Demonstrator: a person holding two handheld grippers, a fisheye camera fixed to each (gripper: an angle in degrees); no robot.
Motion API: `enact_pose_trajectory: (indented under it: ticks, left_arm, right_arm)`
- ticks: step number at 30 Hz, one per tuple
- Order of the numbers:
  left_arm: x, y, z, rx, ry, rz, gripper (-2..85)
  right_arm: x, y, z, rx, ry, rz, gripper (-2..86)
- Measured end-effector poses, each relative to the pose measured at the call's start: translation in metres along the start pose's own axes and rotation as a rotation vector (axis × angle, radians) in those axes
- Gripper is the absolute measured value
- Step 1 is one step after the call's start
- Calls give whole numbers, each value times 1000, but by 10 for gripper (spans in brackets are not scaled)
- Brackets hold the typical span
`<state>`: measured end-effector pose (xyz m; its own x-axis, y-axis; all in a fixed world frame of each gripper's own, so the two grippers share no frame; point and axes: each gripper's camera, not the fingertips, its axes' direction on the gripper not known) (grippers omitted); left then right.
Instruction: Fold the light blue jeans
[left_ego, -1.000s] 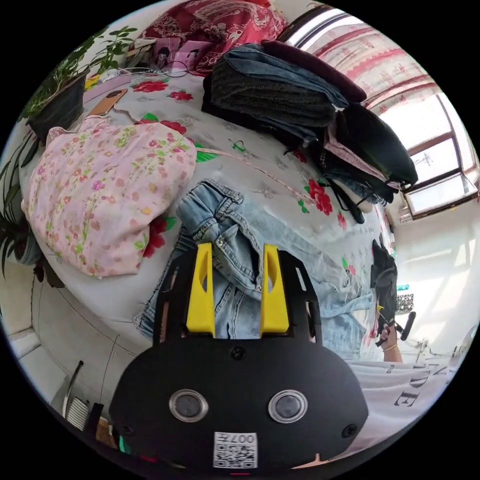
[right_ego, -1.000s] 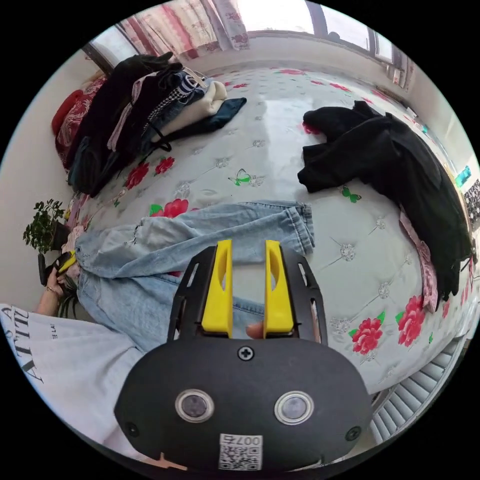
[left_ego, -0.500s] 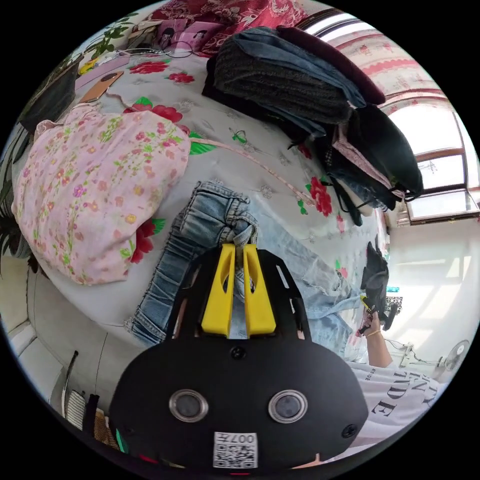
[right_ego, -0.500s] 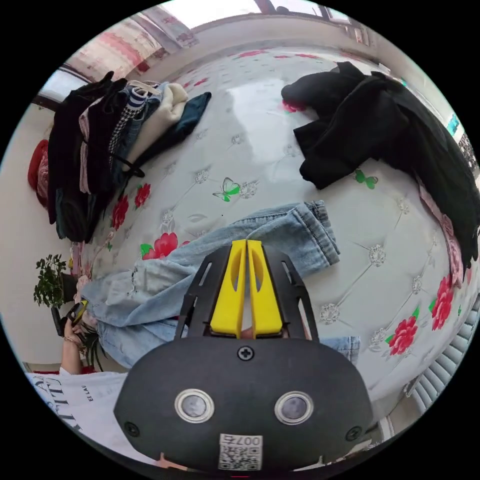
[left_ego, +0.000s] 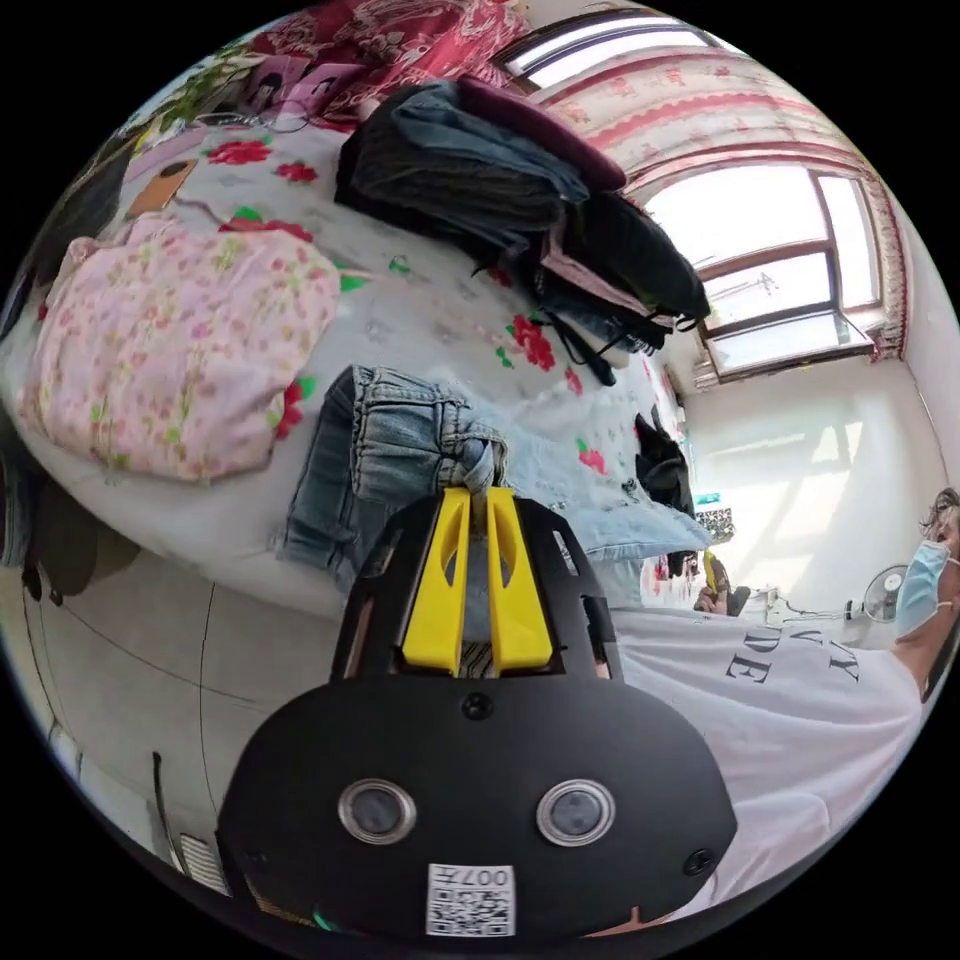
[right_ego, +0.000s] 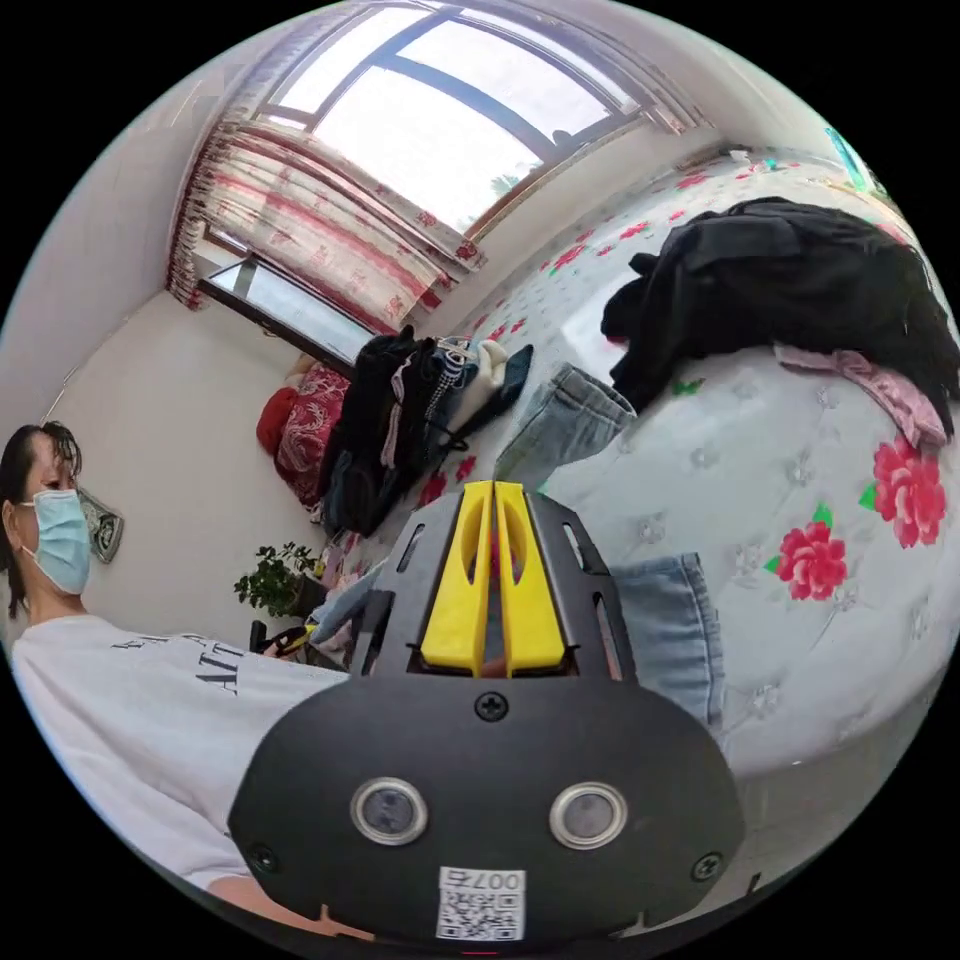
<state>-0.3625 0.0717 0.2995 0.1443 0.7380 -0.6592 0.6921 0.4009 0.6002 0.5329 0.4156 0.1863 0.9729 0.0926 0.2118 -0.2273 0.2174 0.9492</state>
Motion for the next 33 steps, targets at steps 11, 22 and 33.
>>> enact_pose_trajectory:
  ticks: [11, 22, 33]
  left_arm:
    - [3, 18, -9, 14, 46, 72, -1]
    - [-94, 79, 47, -94, -79, -121, 11]
    - [-118, 90, 69, -71, -96, -131, 39]
  right_arm:
    - [34, 64, -29, 25, 26, 141, -2]
    - [100, 135, -2, -88, 186, 347, 9]
    - [131, 101, 19, -6, 287, 440, 76]
